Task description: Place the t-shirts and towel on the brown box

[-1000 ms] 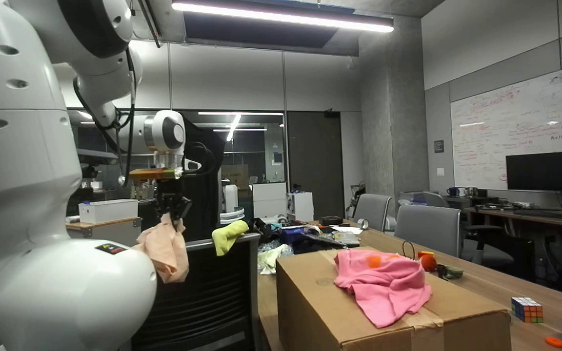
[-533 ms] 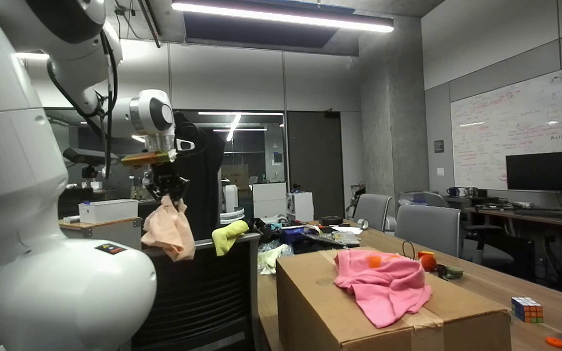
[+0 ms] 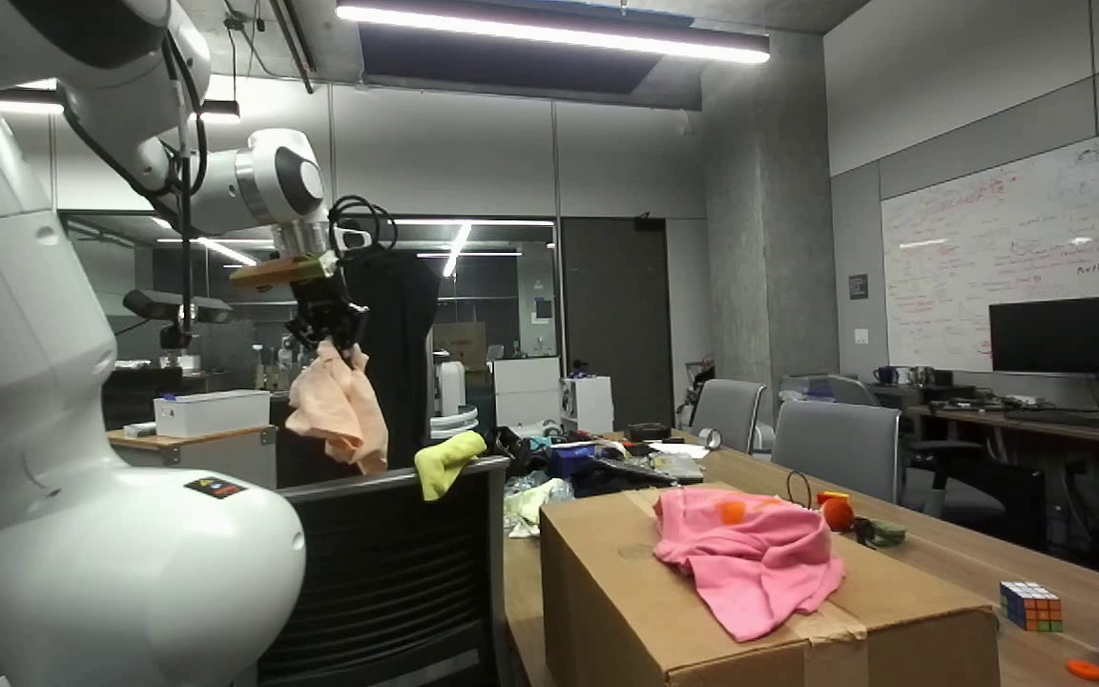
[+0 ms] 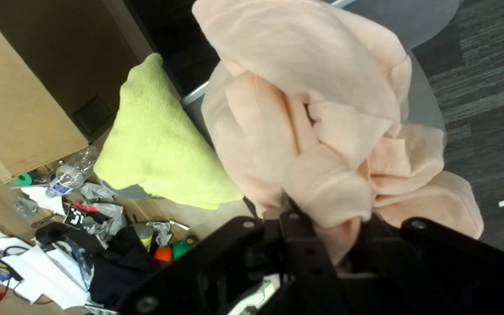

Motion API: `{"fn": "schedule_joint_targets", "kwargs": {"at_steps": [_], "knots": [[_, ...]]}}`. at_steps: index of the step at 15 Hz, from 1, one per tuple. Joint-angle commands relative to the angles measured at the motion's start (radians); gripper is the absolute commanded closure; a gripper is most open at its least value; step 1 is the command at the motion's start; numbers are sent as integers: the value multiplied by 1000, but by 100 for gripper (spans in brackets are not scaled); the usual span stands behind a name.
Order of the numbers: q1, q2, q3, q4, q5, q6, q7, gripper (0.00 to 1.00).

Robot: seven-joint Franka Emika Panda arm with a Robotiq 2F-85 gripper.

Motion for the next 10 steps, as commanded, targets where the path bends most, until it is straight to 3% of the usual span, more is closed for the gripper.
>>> {"fn": "schedule_joint_targets", "kwargs": {"at_steps": [1, 6, 10], "knots": [[-31, 9, 9, 86, -40, -16, 41, 96], [-83, 21, 7, 171, -85, -12, 83, 96], [-145, 53, 13, 238, -187, -22, 137, 96]]}}
